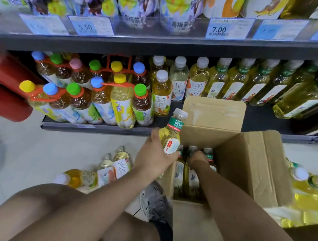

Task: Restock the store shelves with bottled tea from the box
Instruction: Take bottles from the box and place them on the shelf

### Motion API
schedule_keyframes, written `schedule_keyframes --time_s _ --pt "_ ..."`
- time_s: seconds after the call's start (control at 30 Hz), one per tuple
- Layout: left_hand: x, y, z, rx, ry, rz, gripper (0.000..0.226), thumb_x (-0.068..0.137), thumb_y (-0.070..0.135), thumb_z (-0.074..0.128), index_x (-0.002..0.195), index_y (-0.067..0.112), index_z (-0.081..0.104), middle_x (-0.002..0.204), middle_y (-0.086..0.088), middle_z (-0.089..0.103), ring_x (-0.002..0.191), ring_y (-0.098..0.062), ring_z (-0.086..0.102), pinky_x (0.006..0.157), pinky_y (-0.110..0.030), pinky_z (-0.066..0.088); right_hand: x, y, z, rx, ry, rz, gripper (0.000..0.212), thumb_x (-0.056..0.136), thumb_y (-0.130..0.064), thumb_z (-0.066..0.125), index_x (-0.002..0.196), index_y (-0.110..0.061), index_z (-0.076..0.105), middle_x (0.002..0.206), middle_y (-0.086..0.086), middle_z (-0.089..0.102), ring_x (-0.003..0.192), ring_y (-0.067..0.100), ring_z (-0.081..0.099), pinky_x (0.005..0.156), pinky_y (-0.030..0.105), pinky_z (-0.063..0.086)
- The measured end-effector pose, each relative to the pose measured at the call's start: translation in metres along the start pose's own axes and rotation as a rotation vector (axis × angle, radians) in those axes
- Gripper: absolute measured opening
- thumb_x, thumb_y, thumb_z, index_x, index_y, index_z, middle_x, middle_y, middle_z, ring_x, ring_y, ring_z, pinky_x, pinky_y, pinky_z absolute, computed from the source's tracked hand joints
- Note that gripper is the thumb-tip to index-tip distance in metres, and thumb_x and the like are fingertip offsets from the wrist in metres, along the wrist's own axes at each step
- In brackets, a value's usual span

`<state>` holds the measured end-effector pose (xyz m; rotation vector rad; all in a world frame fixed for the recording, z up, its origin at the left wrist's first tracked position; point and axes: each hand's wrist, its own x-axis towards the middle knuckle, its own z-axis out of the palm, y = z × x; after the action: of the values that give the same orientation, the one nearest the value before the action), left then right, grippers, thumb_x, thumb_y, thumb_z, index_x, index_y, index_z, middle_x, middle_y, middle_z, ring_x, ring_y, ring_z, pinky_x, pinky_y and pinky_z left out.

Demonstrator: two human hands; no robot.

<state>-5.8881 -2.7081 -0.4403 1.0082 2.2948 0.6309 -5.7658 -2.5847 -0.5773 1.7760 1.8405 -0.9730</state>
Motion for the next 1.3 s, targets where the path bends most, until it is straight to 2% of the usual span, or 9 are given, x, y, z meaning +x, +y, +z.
schedule_keyframes --time_s 0.2,0.37,0.47,0.6,0.7,0.83,1.03,1.17,1.3 --pt "0.009 0.003 0.000 -0.016 0.007 -0.003 0.089 0.074 0.051 0.080 0.142 0.024 0.030 0.118 -0.002 0.062 0.102 -0.022 0.063 0.079 -0.042 0.058 0.028 0.006 0.011 0.109 0.009 0.042 0.026 0.088 -0.045 0.059 0.096 -0.021 0.065 0.093 0.006 0.067 0.075 0.021 0.060 0.069 0.036 0.051" --pt "0.011 0.006 -0.003 -0.069 0.010 -0.019 0.084 0.074 0.054 0.080 0.136 0.024 0.033 0.113 0.000 0.063 0.099 -0.021 0.064 0.079 -0.044 0.058 0.004 0.002 -0.011 0.191 0.015 0.035 0.024 0.086 -0.041 0.067 0.084 -0.019 0.059 0.087 0.005 0.062 0.079 0.022 0.057 0.075 0.032 0.048" --pt "0.009 0.009 -0.006 -0.100 0.014 -0.035 0.084 0.073 0.053 0.081 0.136 0.024 0.033 0.112 0.000 0.063 0.098 -0.022 0.064 0.079 -0.044 0.058 -0.012 0.003 -0.025 0.226 0.024 -0.030 0.023 0.086 -0.033 0.070 0.099 -0.016 0.065 0.099 0.006 0.068 0.087 0.022 0.061 0.081 0.033 0.051" --pt "0.000 0.015 -0.010 -0.151 0.032 -0.035 0.069 0.071 0.044 0.082 0.121 0.028 0.037 0.104 0.001 0.063 0.092 -0.021 0.064 0.077 -0.043 0.058 -0.052 0.007 -0.042 0.225 0.118 -0.198 0.049 0.085 -0.032 0.073 0.126 -0.013 0.054 0.124 0.009 0.063 0.113 0.029 0.060 0.094 0.035 0.047" --pt "-0.012 0.027 -0.016 -0.227 0.068 -0.023 0.067 0.064 0.040 0.083 0.114 0.028 0.040 0.105 0.001 0.062 0.092 -0.020 0.063 0.077 -0.039 0.056 -0.092 0.010 -0.063 0.219 0.203 -0.335 0.051 0.086 -0.037 0.071 0.127 -0.014 0.049 0.126 0.008 0.061 0.114 0.030 0.058 0.092 0.035 0.047" --pt "-0.034 0.053 -0.031 -0.252 0.103 0.062 0.078 0.058 0.046 0.082 0.124 0.016 0.053 0.115 -0.005 0.051 0.100 -0.020 0.056 0.084 -0.034 0.052 -0.154 0.012 -0.113 0.231 0.303 -0.509 0.051 0.085 -0.039 0.073 0.125 -0.014 0.054 0.123 0.006 0.064 0.113 0.028 0.060 0.088 0.032 0.046" --pt "-0.075 0.116 -0.086 -0.237 0.145 0.244 0.059 0.052 0.052 0.078 0.101 0.022 0.062 0.093 0.001 0.064 0.087 -0.017 0.062 0.057 -0.024 0.039 -0.257 0.014 -0.203 0.305 0.482 -0.674 0.042 0.085 -0.040 0.071 0.118 -0.017 0.057 0.114 0.003 0.067 0.107 0.025 0.062 0.086 0.037 0.051" --pt "-0.104 0.177 -0.144 -0.229 0.220 0.357 0.040 0.069 0.040 0.084 0.098 0.025 0.060 0.080 0.010 0.065 0.075 -0.014 0.064 0.050 -0.019 0.037 -0.324 0.006 -0.270 0.348 0.579 -0.763 0.048 0.085 -0.038 0.073 0.123 -0.015 0.055 0.115 0.001 0.065 0.108 0.022 0.060 0.085 0.032 0.047" --pt "-0.130 0.244 -0.203 -0.258 0.294 0.503 0.052 0.076 0.029 0.085 0.111 0.033 0.046 0.089 0.011 0.062 0.077 -0.008 0.057 0.051 -0.007 0.035 -0.381 -0.008 -0.337 0.388 0.681 -0.866 0.046 0.084 -0.035 0.075 0.122 -0.016 0.057 0.117 0.003 0.066 0.110 0.022 0.061 0.085 0.030 0.046"
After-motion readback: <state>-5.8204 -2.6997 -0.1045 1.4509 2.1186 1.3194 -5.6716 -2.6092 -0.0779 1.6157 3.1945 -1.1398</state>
